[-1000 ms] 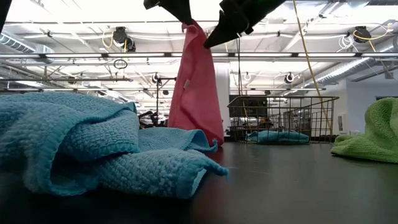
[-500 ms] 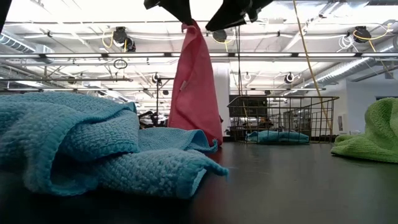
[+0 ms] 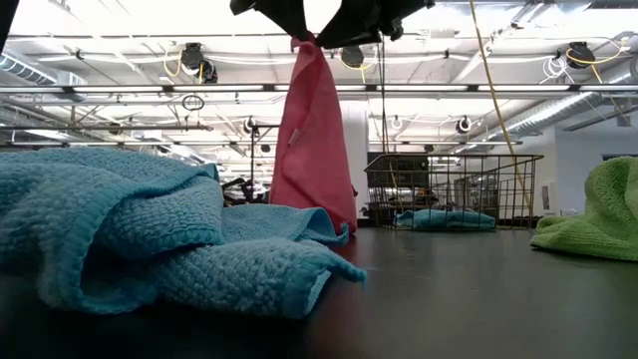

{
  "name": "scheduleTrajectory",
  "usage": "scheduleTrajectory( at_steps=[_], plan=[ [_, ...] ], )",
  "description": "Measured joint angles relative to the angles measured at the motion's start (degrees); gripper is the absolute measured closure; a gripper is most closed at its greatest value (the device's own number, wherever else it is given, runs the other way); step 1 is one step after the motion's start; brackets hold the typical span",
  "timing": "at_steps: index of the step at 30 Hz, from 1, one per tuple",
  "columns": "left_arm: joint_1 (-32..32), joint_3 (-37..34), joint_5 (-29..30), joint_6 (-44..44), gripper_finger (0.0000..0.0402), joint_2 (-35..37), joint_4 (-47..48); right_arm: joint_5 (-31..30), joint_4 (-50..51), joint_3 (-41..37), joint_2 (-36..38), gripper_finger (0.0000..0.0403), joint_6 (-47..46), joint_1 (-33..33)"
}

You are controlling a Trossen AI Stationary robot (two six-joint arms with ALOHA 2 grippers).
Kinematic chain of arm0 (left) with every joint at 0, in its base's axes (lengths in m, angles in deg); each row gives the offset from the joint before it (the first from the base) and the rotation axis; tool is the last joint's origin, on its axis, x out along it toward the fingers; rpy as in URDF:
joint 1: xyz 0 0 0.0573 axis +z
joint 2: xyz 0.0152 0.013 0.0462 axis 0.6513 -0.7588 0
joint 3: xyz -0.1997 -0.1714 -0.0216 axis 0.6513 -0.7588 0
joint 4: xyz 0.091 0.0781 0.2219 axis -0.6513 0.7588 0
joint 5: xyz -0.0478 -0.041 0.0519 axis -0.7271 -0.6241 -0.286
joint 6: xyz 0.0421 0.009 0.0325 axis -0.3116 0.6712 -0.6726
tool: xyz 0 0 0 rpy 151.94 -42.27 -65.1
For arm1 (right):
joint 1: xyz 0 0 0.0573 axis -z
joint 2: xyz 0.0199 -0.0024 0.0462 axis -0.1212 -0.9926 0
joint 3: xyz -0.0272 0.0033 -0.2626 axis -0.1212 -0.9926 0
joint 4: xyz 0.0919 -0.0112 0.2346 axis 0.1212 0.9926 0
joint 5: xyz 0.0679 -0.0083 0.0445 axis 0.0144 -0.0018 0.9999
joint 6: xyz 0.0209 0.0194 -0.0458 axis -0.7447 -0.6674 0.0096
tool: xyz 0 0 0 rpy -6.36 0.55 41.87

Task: Fold microfiber towels
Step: Fold the pink towel

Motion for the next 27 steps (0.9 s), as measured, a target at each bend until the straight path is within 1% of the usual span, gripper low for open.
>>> scheduleTrajectory(
  at_steps=[7, 19, 22, 27],
  plan=[
    [0.0, 0.0, 0.47, -0.04, 0.0398, 0.0, -0.07, -0.09, -0.22, -3.15, -0.35, 0.0289, -5.14, 0.09],
    [-0.91, 0.0, -0.49, 0.76, 0.0394, 0.0, -0.2, -0.15, -1.01, -5.2, -0.37, 0.0289, -4.64, 3.07],
    [-1.29, 0.0, -0.52, 0.76, 0.0397, 0.0, -0.15, -0.15, -0.88, -5.26, -0.29, 0.0289, -3.09, 3.45],
    [-1.6, 0.0, -0.49, 0.7, 0.0396, 0.0, 0.43, -0.15, 3.2, -5.26, -0.24, 0.0289, -2.8, 3.48]
  ],
)
